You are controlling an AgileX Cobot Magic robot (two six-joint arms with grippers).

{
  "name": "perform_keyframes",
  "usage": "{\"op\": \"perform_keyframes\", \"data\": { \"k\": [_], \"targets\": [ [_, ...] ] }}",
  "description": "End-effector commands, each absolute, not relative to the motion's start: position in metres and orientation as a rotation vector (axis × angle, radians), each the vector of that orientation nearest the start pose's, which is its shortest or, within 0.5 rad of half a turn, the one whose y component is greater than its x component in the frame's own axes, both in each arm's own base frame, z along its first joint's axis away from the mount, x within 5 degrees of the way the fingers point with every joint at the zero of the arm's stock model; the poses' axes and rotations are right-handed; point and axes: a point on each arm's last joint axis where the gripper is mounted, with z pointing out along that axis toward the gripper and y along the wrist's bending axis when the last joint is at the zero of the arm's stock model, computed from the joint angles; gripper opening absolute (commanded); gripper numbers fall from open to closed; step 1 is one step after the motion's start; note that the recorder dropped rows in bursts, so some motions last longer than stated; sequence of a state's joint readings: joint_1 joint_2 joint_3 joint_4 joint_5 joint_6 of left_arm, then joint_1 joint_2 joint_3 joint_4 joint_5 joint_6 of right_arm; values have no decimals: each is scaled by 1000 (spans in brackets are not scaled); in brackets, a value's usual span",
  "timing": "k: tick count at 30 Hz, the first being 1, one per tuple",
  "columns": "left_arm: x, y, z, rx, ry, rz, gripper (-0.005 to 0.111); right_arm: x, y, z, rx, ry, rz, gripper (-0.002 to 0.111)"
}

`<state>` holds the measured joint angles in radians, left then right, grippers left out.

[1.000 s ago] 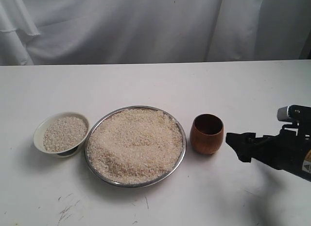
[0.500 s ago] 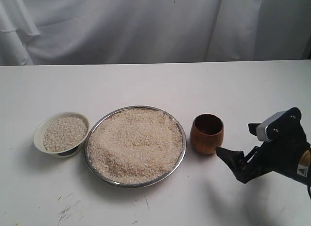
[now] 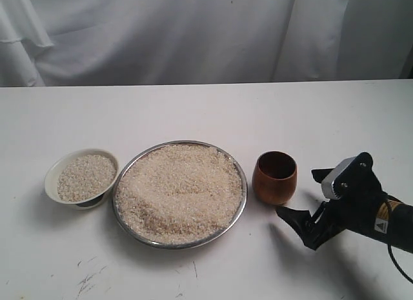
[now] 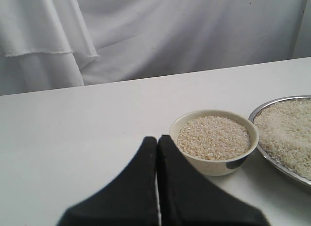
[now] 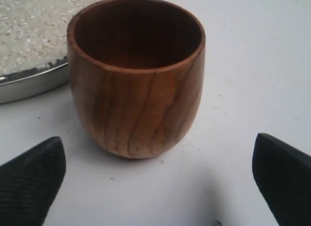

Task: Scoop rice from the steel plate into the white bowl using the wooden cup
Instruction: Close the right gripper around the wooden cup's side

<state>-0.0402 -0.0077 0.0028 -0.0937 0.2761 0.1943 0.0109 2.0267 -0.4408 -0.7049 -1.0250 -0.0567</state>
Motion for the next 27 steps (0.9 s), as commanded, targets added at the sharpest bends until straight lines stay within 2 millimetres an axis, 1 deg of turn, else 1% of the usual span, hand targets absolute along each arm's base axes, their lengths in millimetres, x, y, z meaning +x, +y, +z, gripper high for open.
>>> {"op": "perform_keyframes", "data": {
  "k": [1, 6, 14, 27],
  "targets": [
    [55, -5, 189, 147, 1742, 18, 0, 271, 59, 63, -864, 1870, 385, 95],
    [55, -5, 189, 147, 1742, 18, 0, 280, 64, 52, -928, 1847, 446, 95],
    [55, -5, 189, 148, 1742, 19, 0, 291, 67, 39, -895, 1818, 501, 95],
    [55, -5, 189, 146, 1742, 17, 0, 310, 72, 32, -893, 1749, 576, 95]
  ]
}}
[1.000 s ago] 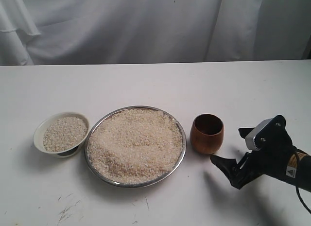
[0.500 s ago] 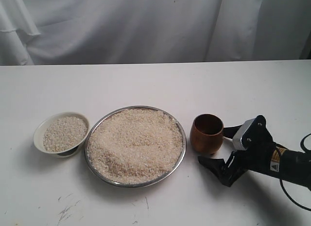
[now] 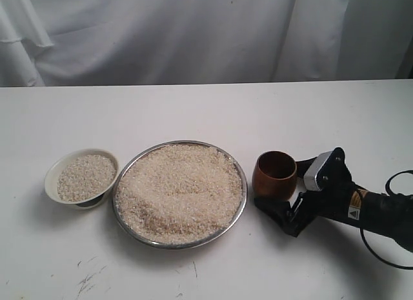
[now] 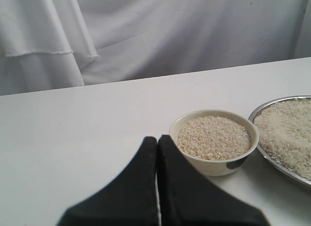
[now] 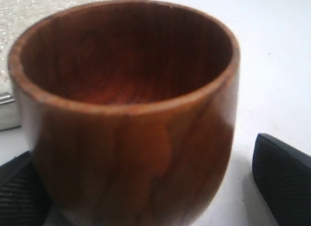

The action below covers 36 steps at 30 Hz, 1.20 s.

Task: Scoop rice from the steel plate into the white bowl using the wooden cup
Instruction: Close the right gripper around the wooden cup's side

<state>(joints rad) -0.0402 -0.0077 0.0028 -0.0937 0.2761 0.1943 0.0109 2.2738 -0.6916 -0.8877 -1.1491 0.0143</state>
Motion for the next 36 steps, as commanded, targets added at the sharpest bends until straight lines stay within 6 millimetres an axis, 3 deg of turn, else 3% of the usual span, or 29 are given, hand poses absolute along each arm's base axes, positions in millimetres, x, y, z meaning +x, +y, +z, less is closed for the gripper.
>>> {"op": "perform_keyframes", "data": {
  "k": [1, 16, 36],
  "targets": [
    [55, -5, 189, 146, 1742, 17, 0, 310, 72, 32, -888, 1747, 579, 95],
    [55, -5, 189, 148, 1742, 19, 0, 324, 74, 34, -849, 1716, 625, 95],
    [55, -5, 189, 147, 1742, 18, 0, 328, 72, 35, -762, 1751, 650, 95]
  ]
}}
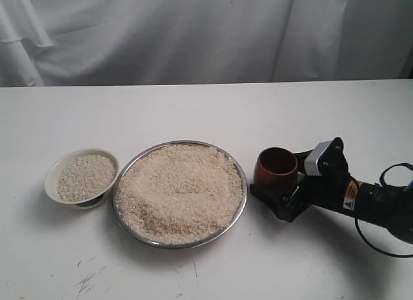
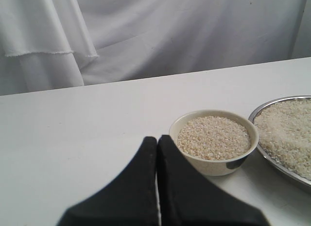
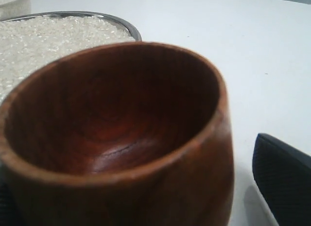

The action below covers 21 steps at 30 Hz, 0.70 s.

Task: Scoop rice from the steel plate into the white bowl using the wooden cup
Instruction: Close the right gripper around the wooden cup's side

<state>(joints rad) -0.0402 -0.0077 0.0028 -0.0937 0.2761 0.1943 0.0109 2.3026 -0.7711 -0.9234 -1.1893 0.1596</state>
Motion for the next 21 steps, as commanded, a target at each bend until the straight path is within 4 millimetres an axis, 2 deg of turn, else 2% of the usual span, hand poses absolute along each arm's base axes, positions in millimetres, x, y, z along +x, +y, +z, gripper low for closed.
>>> {"op": "perform_keyframes", "data": {
  "k": [1, 8, 13, 21],
  "targets": [
    [55, -5, 189, 144, 1742, 16, 0, 330, 72, 36, -746, 1751, 641, 95],
    [55, -5, 189, 146, 1742, 17, 0, 338, 82, 35, -776, 1729, 651, 95],
    [55, -5, 189, 146, 1742, 17, 0, 340, 80, 30, -747, 1799, 599, 95],
    [55, -5, 189, 146, 1742, 17, 0, 343, 80, 31, -736, 1793, 598, 92]
  ]
}}
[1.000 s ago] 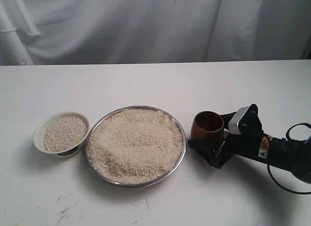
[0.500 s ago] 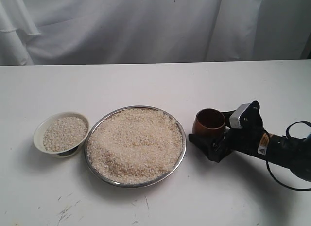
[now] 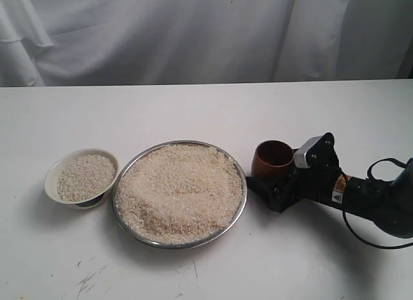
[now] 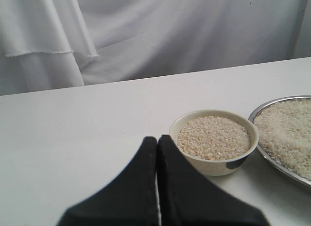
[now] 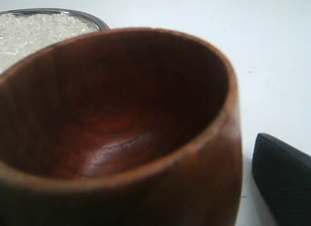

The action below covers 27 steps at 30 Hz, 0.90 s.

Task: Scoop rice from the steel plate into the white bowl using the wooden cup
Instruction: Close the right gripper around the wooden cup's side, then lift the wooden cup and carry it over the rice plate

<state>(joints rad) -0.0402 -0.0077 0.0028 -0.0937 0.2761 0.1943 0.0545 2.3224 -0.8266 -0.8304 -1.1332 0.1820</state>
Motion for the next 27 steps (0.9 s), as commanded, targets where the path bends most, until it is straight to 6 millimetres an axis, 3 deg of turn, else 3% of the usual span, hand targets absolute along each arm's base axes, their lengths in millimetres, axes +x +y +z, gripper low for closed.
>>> {"op": "perform_keyframes", "data": {
  "k": [1, 3, 5, 10, 12, 19, 27],
  "targets": [
    [55, -5, 189, 146, 1742, 17, 0, 343, 80, 31, -730, 1795, 598, 89],
    [55, -5, 189, 146, 1742, 17, 0, 344, 79, 31, -709, 1800, 591, 83],
    [55, -5, 189, 144, 1742, 15, 0, 344, 79, 31, -670, 1818, 611, 69],
    [55, -5, 189, 144, 1742, 15, 0, 346, 79, 43, -567, 1889, 693, 16],
    [55, -5, 189, 144, 1742, 15, 0, 348, 78, 53, -574, 1918, 674, 0],
    [55, -5, 189, 146, 1742, 17, 0, 352, 76, 107, -625, 1879, 586, 0],
    [55, -5, 189, 146, 1742, 17, 0, 341, 85, 176, -716, 1771, 551, 0]
  ]
}}
